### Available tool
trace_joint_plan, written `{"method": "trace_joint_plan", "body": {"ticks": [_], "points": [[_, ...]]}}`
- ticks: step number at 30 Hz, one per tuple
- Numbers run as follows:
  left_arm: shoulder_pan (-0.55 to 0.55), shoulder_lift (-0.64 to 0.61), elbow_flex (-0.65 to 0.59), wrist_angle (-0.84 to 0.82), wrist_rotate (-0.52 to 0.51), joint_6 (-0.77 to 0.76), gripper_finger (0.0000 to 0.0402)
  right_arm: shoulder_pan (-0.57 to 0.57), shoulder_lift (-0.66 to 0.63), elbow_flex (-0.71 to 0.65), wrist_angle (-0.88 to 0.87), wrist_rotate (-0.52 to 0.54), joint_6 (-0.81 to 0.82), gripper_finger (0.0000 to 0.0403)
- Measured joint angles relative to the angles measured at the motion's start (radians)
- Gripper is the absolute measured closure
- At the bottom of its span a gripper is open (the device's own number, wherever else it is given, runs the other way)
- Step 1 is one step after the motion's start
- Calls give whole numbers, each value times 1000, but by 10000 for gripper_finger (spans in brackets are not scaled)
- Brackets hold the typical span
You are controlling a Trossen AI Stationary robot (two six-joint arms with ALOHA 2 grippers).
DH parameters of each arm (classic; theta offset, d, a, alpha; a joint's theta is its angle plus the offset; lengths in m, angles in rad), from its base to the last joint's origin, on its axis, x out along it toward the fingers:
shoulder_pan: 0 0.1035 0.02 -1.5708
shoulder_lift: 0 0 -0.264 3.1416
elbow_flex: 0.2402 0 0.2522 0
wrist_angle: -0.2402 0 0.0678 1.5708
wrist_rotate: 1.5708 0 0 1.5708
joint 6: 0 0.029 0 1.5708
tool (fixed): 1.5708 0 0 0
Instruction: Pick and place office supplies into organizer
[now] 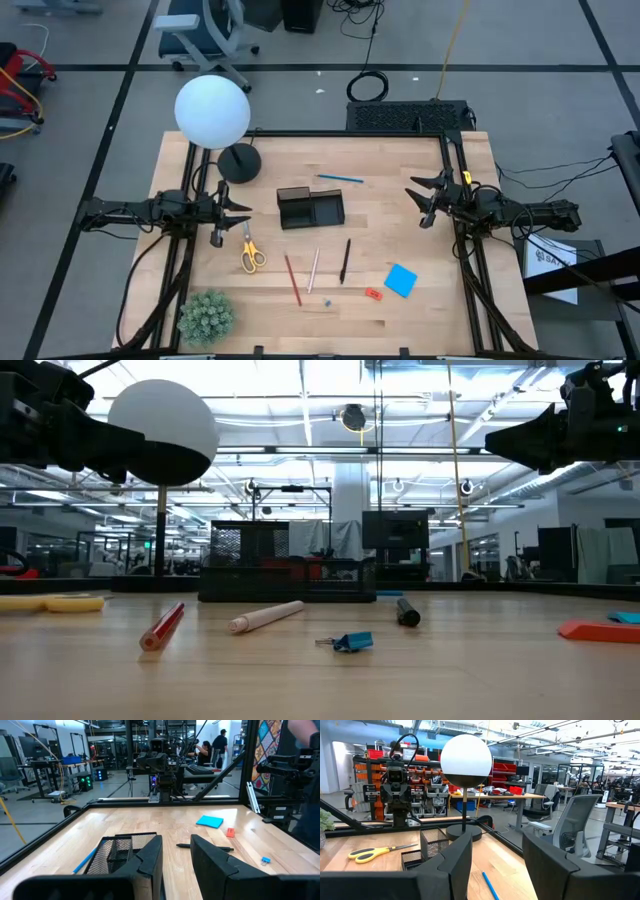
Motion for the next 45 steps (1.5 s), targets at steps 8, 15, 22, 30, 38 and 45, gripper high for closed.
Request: {"method": "trace_joint_plan", "body": {"ticks": [8,15,22,30,38,45], "points": [[0,0,0,0,0,0,304,0,0,0,0,0,0,234],[0,0,0,0,0,0,304,0,0,0,0,0,0,234],[0,0,0,0,0,0,304,0,0,0,0,0,0,234],[0,0,0,0,0,0,304,0,0,0,0,0,0,234],[0,0,0,5,-62,76,304,0,0,0,0,0,67,234],[1,0,0,8,-106,127,304,0,0,0,29,0,280,234]]}}
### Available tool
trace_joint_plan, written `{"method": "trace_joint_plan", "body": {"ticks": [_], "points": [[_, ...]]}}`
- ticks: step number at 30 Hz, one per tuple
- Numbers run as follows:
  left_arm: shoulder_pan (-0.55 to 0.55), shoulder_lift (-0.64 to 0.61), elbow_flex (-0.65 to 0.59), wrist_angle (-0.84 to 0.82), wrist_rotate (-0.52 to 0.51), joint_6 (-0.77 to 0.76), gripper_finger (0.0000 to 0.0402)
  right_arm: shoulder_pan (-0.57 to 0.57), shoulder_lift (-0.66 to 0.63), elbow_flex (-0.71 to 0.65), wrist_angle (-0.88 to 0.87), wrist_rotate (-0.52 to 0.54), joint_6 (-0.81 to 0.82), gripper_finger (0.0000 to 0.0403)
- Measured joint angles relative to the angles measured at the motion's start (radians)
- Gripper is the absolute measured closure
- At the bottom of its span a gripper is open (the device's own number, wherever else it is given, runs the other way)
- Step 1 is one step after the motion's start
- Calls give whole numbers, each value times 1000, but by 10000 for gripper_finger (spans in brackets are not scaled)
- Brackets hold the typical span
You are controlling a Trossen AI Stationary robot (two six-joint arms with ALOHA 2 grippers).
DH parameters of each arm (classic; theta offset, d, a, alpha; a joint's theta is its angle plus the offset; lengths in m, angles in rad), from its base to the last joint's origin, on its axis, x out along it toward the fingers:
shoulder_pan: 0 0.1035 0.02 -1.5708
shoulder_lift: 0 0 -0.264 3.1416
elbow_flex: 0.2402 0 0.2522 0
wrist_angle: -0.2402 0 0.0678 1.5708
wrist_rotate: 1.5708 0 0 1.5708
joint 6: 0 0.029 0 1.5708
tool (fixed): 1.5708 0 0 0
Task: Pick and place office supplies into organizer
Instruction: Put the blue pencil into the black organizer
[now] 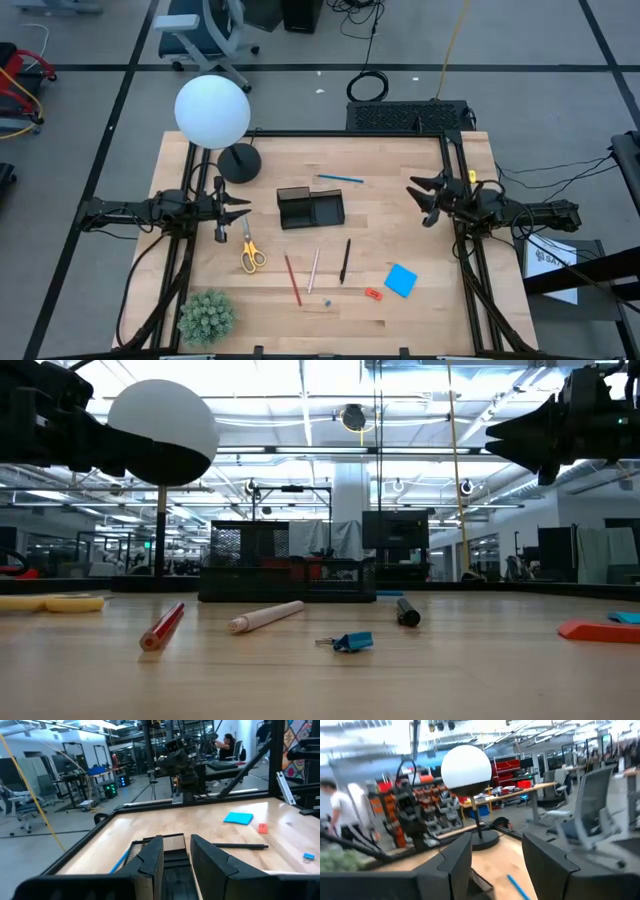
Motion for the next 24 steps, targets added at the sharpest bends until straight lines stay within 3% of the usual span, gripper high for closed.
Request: {"method": "trace_joint_plan", "body": {"ticks": [6,16,24], "points": [[0,0,0,22,3,-87,304,0,0,0,38,0,187,234],[0,0,0,109,-16,-782,304,0,0,0,139,0,521,234],[0,0,0,160,-17,-1069,304,0,0,0,148,0,620,234]]}}
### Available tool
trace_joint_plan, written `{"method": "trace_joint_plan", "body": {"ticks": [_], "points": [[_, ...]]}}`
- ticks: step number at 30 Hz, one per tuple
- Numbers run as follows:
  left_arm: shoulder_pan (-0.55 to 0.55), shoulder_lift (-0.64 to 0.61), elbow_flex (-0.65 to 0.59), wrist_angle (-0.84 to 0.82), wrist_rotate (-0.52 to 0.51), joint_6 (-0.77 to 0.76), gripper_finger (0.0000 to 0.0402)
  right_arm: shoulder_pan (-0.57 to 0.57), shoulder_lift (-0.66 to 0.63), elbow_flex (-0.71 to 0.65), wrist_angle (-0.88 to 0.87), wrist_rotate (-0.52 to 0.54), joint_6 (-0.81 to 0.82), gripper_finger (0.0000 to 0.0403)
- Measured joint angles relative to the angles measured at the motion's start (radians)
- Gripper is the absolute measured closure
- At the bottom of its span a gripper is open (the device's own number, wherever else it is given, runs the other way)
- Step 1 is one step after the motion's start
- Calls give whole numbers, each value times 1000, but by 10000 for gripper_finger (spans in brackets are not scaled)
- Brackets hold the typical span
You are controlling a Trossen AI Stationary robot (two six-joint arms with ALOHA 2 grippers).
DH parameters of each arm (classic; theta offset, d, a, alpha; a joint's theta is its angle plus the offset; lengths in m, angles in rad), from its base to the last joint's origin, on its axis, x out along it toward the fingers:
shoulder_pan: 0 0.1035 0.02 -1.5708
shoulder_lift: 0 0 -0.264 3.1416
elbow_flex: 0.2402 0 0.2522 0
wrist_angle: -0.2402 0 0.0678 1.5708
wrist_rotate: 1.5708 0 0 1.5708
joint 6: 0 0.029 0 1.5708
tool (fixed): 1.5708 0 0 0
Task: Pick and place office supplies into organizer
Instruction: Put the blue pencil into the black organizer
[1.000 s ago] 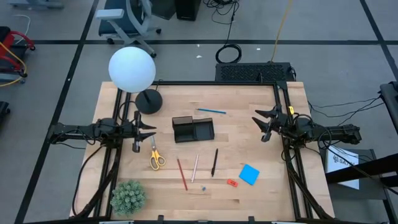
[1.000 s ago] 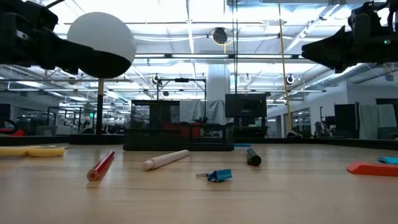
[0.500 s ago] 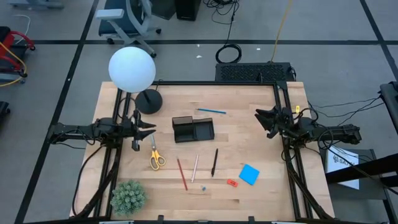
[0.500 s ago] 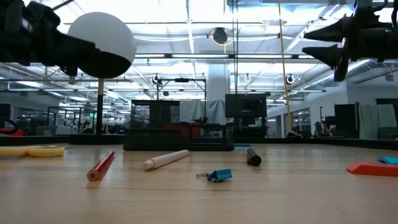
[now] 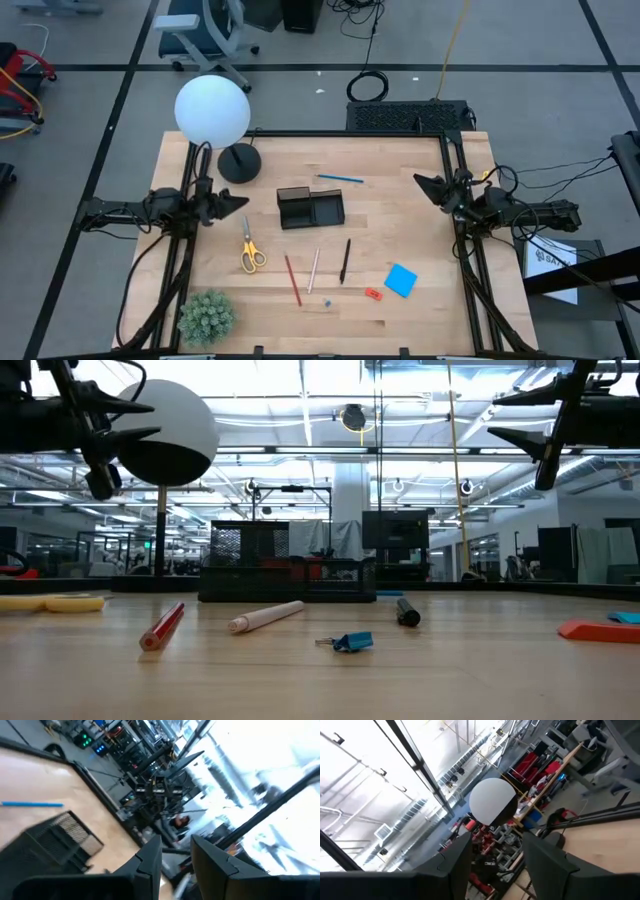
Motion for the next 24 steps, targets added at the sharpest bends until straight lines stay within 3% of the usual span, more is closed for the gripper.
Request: {"method": "trace_joint_plan", "body": {"ticks": [24], "points": [[0,0,0,-4,-52,-131,304,0,0,0,3,0,75,234]]}}
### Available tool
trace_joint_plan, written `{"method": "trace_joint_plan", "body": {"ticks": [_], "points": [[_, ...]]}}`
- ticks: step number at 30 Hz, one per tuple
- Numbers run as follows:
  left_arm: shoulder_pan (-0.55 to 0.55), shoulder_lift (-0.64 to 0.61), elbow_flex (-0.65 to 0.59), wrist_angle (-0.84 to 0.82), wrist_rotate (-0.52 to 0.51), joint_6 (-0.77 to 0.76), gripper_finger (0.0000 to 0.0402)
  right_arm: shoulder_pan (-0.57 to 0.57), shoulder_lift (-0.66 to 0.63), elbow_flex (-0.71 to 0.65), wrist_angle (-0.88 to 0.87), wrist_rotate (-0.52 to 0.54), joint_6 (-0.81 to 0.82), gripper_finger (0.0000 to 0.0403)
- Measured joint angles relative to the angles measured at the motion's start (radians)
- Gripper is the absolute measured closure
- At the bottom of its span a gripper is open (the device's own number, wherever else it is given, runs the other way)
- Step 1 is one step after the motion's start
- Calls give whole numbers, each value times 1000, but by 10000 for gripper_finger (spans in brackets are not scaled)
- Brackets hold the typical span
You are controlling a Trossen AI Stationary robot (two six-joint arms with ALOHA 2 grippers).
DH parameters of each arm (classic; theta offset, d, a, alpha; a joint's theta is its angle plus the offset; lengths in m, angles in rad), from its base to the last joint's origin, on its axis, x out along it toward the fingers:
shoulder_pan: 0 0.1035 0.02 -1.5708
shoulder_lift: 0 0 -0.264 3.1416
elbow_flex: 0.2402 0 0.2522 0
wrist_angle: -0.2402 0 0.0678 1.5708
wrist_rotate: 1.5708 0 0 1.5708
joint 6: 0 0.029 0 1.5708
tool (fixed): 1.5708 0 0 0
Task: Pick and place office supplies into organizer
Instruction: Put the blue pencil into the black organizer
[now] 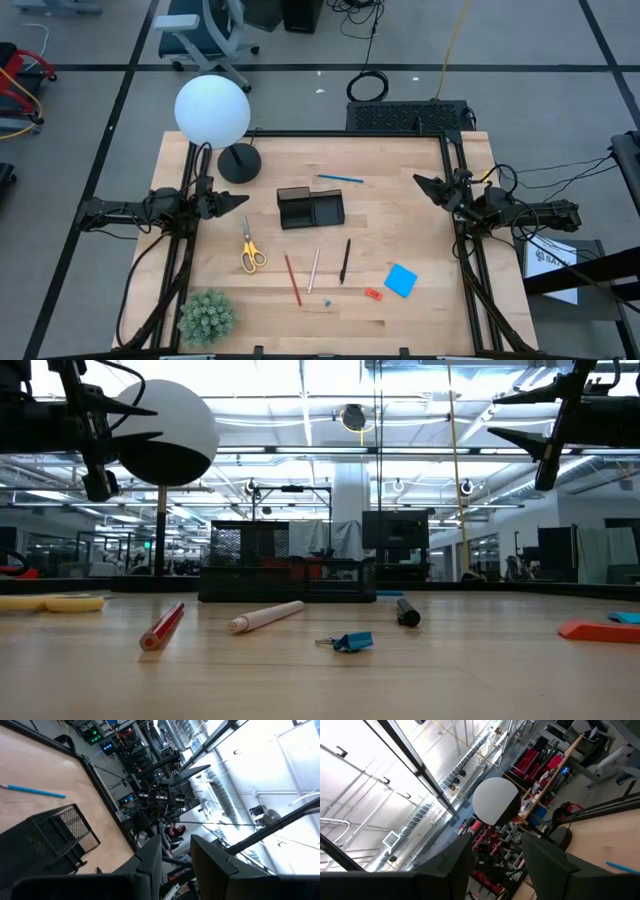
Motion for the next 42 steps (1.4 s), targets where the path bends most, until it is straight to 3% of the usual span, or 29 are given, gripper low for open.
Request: {"method": "trace_joint_plan", "body": {"ticks": [8,17,28,42], "points": [[1,0,0,45,-18,-89,304,0,0,0,49,0,52,234],[1,0,0,284,-66,-31,304,0,0,0,266,-3,-50,234],[2,16,43,308,-89,-22,304,0,62,91,281,-5,-156,234],[2,317,289,306,-63,119,304,0,279,196,307,-32,-176,234]]}}
